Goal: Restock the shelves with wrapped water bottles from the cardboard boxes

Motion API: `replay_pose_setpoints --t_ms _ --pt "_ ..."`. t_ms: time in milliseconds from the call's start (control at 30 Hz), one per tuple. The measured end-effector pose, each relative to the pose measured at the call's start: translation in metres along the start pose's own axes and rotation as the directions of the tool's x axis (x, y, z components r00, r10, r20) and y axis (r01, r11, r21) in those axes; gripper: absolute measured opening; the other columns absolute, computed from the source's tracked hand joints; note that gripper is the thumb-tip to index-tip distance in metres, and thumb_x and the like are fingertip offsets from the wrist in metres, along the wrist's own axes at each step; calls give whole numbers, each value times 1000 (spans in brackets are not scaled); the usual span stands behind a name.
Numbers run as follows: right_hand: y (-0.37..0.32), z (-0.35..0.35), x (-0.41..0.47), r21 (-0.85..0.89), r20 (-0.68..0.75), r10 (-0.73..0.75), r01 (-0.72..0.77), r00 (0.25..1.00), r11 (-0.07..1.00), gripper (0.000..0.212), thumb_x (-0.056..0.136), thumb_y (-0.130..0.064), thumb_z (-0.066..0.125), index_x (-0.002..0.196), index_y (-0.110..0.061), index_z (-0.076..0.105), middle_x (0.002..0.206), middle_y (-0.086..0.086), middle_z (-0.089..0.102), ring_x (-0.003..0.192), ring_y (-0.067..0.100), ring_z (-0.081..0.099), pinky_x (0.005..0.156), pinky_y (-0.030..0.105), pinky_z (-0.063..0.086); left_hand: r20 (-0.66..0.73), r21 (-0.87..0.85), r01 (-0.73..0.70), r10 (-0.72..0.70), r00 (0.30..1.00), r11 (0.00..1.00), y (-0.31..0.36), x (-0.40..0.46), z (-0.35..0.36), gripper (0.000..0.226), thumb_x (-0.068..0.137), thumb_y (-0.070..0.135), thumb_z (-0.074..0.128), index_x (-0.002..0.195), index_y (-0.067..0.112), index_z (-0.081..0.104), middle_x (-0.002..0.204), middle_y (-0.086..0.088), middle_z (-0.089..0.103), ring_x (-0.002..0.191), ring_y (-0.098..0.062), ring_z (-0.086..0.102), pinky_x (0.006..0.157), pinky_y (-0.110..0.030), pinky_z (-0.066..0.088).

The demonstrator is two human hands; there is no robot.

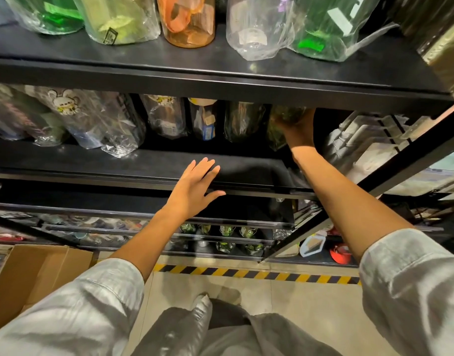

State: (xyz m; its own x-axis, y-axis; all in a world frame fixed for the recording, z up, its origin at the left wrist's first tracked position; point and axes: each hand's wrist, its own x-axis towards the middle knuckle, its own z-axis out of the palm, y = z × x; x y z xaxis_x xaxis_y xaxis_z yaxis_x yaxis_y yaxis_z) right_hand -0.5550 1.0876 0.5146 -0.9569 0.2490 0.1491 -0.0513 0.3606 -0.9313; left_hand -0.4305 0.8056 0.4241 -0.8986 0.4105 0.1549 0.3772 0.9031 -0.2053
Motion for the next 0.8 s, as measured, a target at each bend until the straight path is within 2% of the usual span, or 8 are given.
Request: replay_pose_setpoints --t_ms 200,300,367,400,467,533,633,800 --pt "6 -6 -13 -104 -10 77 -77 997 992 125 61 -50 91 159 -10 24 158 14 39 146 30 40 122 40 34 -38 -204 2 -10 999 979 -1 2 -9 76 98 60 49 151 5 49 156 -14 47 152 -30 36 127 -49 26" --pt "10 -12 -40 -128 -18 170 -171 985 977 110 68 -47 89 158 -15 34 155 10 44 140 26 48 116 36 42 -34 -277 6 -16 999 961 -1 2 -12 74 96 56 58 149 4 51 154 -15 50 149 -33 39 126 -49 24" --pt "9 -20 -70 -209 37 219 -206 975 956 90 82 -45 81 155 -12 40 153 11 43 136 24 49 110 31 43 -10 -315 9 -13 1000 949 -1 2 -14 74 94 55 62 147 4 53 152 -16 52 147 -34 42 124 -49 24" --pt "9 -25 -83 -322 75 216 -181 974 929 79 90 -46 75 152 -7 43 152 15 43 138 28 47 110 34 41 7 -327 13 -12 1000 945 -1 3 -15 74 94 54 64 147 3 53 151 -17 53 147 -36 43 124 -51 26" --pt "10 -31 -107 -484 135 183 -96 974 870 75 98 -50 65 152 -3 42 154 18 44 144 34 41 115 43 38 47 -351 29 -13 999 936 -2 2 -19 73 94 51 67 147 2 53 151 -19 52 146 -39 43 123 -54 28" --pt "7 -35 -129 -550 182 157 -32 971 835 77 101 -51 60 158 -6 36 159 15 41 148 33 36 120 46 35 78 -377 44 -15 997 925 -2 -1 -25 71 96 49 67 147 2 53 152 -21 51 145 -41 43 122 -56 30" --pt "-2 -38 -159 -632 292 83 127 953 765 71 103 -52 55 157 -8 38 153 13 48 143 32 41 117 46 38 106 -381 58 -19 994 923 -4 -17 -35 69 99 48 63 148 2 52 149 -21 53 144 -43 44 119 -59 34" --pt "-15 -28 -200 -650 429 -25 328 903 685 65 104 -52 54 156 -14 42 154 7 50 143 27 44 118 42 38 226 -348 258 -187 956 901 -2 -74 -73 65 108 54 34 159 13 36 165 -9 33 157 -33 18 129 -54 10"
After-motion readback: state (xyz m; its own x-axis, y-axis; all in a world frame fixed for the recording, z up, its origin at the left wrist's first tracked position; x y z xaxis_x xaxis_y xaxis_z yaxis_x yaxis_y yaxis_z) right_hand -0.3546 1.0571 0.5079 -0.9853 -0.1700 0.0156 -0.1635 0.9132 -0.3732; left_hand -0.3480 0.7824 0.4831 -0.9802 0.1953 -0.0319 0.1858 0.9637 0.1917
